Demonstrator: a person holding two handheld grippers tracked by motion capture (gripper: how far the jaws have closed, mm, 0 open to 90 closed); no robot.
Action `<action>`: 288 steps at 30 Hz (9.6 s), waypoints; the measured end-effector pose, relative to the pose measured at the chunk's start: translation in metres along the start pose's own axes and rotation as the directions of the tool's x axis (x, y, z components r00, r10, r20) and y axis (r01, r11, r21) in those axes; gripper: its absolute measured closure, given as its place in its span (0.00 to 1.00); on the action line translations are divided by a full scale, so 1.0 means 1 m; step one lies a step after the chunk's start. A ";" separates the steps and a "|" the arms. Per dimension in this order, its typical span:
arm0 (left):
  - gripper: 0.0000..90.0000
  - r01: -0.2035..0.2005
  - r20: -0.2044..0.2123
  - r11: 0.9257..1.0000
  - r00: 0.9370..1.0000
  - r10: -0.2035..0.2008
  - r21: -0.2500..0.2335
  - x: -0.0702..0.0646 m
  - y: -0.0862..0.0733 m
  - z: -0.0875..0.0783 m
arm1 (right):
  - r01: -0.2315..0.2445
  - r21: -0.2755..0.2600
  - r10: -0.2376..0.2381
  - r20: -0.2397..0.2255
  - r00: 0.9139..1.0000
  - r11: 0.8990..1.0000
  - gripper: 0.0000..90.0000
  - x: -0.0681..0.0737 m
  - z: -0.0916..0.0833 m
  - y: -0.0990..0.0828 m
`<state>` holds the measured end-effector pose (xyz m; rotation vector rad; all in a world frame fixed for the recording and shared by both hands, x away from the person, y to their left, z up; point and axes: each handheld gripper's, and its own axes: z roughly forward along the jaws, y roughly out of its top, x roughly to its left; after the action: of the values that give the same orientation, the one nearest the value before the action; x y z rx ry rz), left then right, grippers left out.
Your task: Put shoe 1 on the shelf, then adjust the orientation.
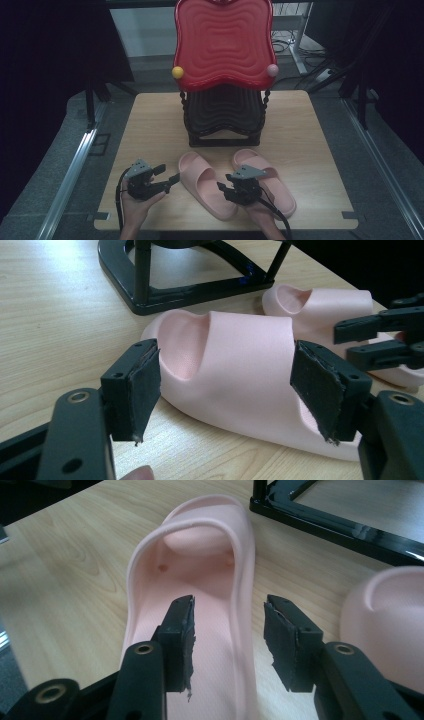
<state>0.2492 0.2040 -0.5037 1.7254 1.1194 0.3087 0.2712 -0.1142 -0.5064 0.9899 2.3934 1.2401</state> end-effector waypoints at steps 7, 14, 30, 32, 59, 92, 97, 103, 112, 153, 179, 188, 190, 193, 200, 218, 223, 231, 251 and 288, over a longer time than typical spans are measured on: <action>0.32 0.011 -0.005 1.000 1.000 -0.011 0.000 0.003 -0.002 -0.001 | -0.021 0.017 0.021 0.002 1.000 1.000 0.67 -0.001 0.025 0.009; 0.32 0.018 -0.006 1.000 1.000 -0.018 -0.005 0.006 -0.002 -0.003 | -0.049 0.024 0.049 0.013 0.999 0.999 0.73 -0.004 0.046 0.014; 0.32 0.034 -0.025 0.999 0.999 -0.033 0.009 0.010 -0.006 -0.002 | -0.091 0.027 0.090 0.049 0.995 0.995 0.93 -0.007 0.062 0.013; 0.32 0.036 -0.027 0.999 0.999 -0.036 0.010 0.011 -0.006 -0.002 | -0.084 0.019 0.083 0.055 0.995 0.996 0.93 -0.006 0.059 0.013; 0.32 0.049 -0.028 0.999 0.998 -0.049 0.003 0.012 -0.007 -0.003 | -0.088 -0.311 0.110 0.051 0.993 0.946 0.94 -0.015 -0.061 0.054; 0.32 0.057 -0.015 0.998 0.998 -0.057 0.007 0.014 -0.008 -0.002 | -0.057 -0.482 0.111 0.085 0.990 0.874 0.94 -0.027 -0.099 0.189; 0.32 0.067 -0.015 0.998 0.998 -0.067 -0.002 0.017 -0.008 -0.005 | -0.062 -0.483 0.129 0.106 0.986 0.873 0.94 -0.033 -0.088 0.220; 0.32 0.077 -0.015 0.997 0.997 -0.077 -0.010 0.020 -0.008 -0.008 | -0.060 -0.487 0.141 0.132 0.981 0.871 0.94 -0.034 -0.077 0.250; 0.32 0.086 -0.017 0.996 0.996 -0.086 -0.020 0.025 -0.008 -0.011 | -0.088 -0.504 0.174 0.125 0.977 0.859 0.94 -0.049 -0.060 0.293; 0.32 0.117 -0.026 0.992 0.993 -0.118 -0.044 0.040 -0.010 -0.019 | -0.109 -0.573 0.368 0.358 0.858 0.812 0.88 -0.075 0.013 0.373; 0.31 0.100 -0.024 0.995 0.995 -0.101 -0.031 0.031 -0.008 -0.014 | -0.092 -0.516 0.170 0.106 0.980 0.851 0.68 -0.064 -0.035 0.324; 0.31 0.092 -0.023 0.996 0.995 -0.093 -0.021 0.029 -0.008 -0.011 | -0.023 -0.466 0.063 0.070 0.996 0.885 0.66 -0.055 -0.055 0.284; 0.31 0.090 -0.023 0.996 0.996 -0.090 -0.018 0.029 -0.008 -0.010 | -0.022 -0.463 0.050 0.048 0.998 0.886 0.65 -0.056 -0.059 0.275; 0.31 0.087 -0.024 0.996 0.996 -0.087 -0.014 0.028 -0.009 -0.008 | -0.015 -0.452 0.033 0.032 0.999 0.892 0.65 -0.054 -0.063 0.261; 0.31 0.092 -0.021 0.996 0.996 -0.092 -0.012 0.028 -0.011 -0.006 | 0.010 -0.425 -0.006 0.009 1.000 0.905 0.65 -0.052 -0.074 0.220; 0.31 0.081 -0.006 0.997 0.997 -0.081 -0.006 0.029 -0.013 -0.001 | -0.058 -0.310 0.044 -0.052 0.998 0.949 0.65 -0.079 -0.080 0.088; 0.31 0.071 0.001 0.997 0.997 -0.071 0.009 0.025 -0.014 0.004 | -0.075 -0.282 0.061 -0.059 0.996 0.957 0.65 -0.084 -0.081 0.054; 0.31 0.058 0.006 0.998 0.998 -0.058 0.016 0.018 -0.013 0.006 | -0.109 -0.250 0.102 -0.044 0.994 0.962 0.66 -0.095 -0.089 0.000; 0.31 0.027 0.021 0.998 0.999 -0.028 0.050 0.010 -0.015 0.016 | -0.191 -0.023 0.192 0.168 0.967 0.981 0.99 -0.148 -0.122 -0.109; 0.31 0.023 0.027 0.998 0.999 -0.024 0.056 0.009 -0.016 0.017 | 0.079 0.110 -0.066 -0.120 0.991 0.991 1.00 -0.046 -0.049 -0.065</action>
<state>0.2570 0.2018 -0.5272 1.7593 1.1373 0.2405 0.2503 -0.2011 -0.5323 0.8753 2.5917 1.1768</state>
